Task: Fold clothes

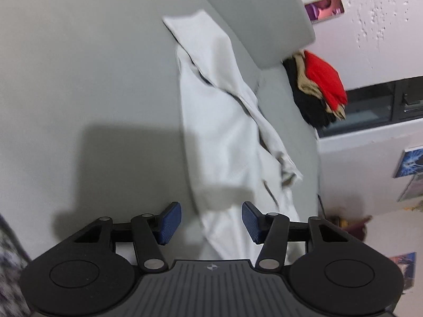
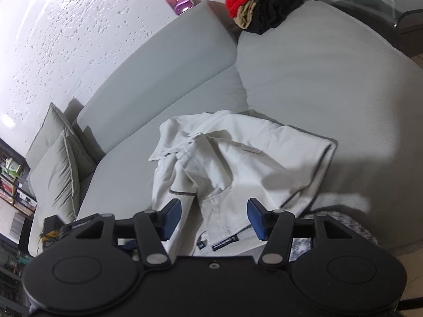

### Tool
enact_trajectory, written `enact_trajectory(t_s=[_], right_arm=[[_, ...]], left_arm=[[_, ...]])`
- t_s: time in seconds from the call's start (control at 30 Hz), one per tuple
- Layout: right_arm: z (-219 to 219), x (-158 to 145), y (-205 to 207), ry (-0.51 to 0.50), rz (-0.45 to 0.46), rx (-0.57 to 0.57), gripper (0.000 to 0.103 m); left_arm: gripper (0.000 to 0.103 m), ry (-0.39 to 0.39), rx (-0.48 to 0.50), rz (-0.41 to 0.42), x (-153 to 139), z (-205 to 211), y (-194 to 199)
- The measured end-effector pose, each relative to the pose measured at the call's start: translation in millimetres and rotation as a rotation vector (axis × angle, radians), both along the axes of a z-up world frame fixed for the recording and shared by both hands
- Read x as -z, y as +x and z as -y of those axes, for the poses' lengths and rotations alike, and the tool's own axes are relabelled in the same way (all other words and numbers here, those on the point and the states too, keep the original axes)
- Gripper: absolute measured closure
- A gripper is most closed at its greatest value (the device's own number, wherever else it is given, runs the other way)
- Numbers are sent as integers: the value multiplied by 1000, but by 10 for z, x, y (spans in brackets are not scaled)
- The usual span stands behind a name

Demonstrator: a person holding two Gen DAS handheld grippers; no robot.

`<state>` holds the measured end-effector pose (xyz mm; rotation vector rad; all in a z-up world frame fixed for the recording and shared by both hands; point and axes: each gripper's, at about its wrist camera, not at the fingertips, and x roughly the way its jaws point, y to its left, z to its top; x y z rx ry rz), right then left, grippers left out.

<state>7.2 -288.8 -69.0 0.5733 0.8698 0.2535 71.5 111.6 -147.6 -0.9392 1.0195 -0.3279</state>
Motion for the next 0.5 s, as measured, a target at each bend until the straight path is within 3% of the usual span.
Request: enact_trajectory(t_s=[0.07,0.17,0.33,0.4,0.5], right_arm=[[18,23,19,2,-10,12,49],[8,25,41,0,-17,21,49],[-14,4,51,-4,-17,23,49],[5,8,42,7,-16,31,49],[55,24,30,7,-21,48,49]], left_arm=[[41,15,24,9,-23,49,22],[25,23,70,22,-74,166,88],[33,-25,70,12,0,181,155],[58,-63,57,-4,68,123,152],[83,-86,24,-56,223,36,133]])
